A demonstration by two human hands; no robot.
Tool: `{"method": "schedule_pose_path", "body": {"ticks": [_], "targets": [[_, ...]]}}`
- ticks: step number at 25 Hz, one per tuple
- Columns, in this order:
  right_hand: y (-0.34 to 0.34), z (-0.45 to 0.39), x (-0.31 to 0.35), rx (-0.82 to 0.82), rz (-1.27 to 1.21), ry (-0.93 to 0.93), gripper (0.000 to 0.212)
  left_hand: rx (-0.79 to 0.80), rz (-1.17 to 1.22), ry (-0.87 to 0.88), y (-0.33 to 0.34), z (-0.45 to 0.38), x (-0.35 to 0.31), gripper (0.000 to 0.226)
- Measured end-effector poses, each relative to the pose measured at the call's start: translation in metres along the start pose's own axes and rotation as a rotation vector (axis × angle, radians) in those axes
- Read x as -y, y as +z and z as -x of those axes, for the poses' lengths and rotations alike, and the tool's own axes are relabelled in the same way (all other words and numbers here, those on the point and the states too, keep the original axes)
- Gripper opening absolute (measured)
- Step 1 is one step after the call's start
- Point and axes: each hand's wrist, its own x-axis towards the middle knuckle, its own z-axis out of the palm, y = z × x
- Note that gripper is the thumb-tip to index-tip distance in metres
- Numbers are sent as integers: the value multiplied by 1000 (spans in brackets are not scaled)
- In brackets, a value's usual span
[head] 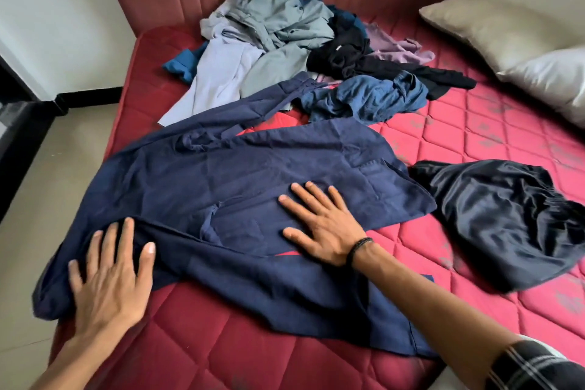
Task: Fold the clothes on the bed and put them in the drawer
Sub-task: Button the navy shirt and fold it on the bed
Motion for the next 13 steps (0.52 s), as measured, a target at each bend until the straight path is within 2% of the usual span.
{"method": "schedule_pose_path", "body": {"ticks": [3, 6, 8, 11, 13], "targets": [[-1, 14, -86, -67, 37, 242, 71, -29, 20, 31, 6, 0, 14, 69], [-20, 23, -151, 20, 63, 451, 89, -37, 59, 16, 6, -3, 12, 67], [-40, 24, -141, 56, 52, 487, 98, -51, 73, -5, 5, 1, 11, 67], [-67, 69, -87, -48, -108, 458, 91, -108, 135, -7, 3, 2, 9, 65], [-78, 128, -60, 102, -223, 385, 75, -114, 200, -6, -1, 2, 7, 67]]}}
